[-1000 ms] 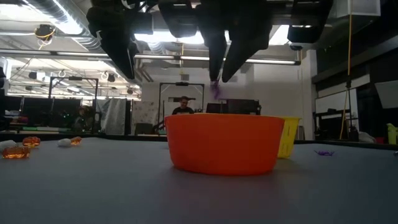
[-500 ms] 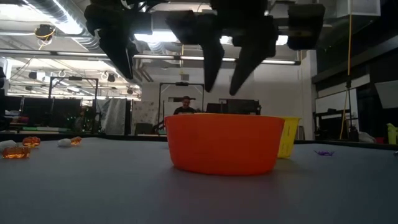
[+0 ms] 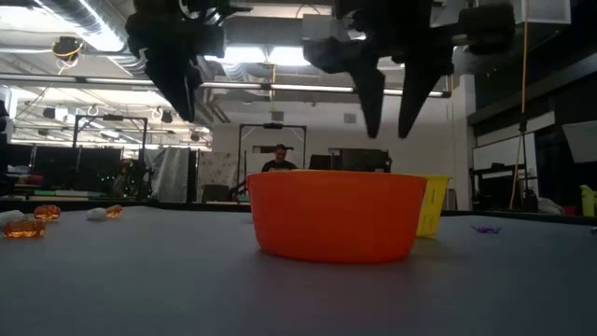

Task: Sort Halloween decoration
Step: Put the white ghost toy into the red bin

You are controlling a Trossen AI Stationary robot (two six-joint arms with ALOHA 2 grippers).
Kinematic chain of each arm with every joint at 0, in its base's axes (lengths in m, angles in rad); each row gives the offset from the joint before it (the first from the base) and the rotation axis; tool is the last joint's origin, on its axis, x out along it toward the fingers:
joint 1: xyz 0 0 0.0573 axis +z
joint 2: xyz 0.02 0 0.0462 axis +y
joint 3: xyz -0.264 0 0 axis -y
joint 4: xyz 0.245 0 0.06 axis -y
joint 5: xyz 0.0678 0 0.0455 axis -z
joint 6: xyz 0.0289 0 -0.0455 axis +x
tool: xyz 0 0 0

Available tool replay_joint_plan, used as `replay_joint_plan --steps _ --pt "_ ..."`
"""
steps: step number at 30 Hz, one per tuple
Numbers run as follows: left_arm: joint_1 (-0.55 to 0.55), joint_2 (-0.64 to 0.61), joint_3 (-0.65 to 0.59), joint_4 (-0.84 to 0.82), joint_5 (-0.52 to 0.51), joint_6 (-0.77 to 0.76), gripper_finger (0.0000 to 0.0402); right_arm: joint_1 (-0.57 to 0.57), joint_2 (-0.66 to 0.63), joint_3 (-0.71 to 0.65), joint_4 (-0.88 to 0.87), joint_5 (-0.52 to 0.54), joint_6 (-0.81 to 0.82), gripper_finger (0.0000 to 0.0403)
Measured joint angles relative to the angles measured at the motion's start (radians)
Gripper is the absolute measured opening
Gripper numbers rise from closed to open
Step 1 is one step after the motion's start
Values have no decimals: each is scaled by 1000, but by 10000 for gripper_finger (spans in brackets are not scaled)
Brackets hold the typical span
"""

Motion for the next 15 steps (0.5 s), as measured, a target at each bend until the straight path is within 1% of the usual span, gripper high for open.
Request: replay_joint_plan --steps 3,6,8,15 --pt "0 1 -53 -7 0 -20 182 -13 -21 0 -39 -8 67 127" --pt "-4 1 -127 -1 0 -21 186 -26 -46 0 -77 -14 118 127" --pt "-4 1 -186 7 0 -21 187 -38 -58 0 -102 -14 127 127" --pt "-7 1 -342 19 5 -22 187 -58 -76 0 -95 -16 129 127"
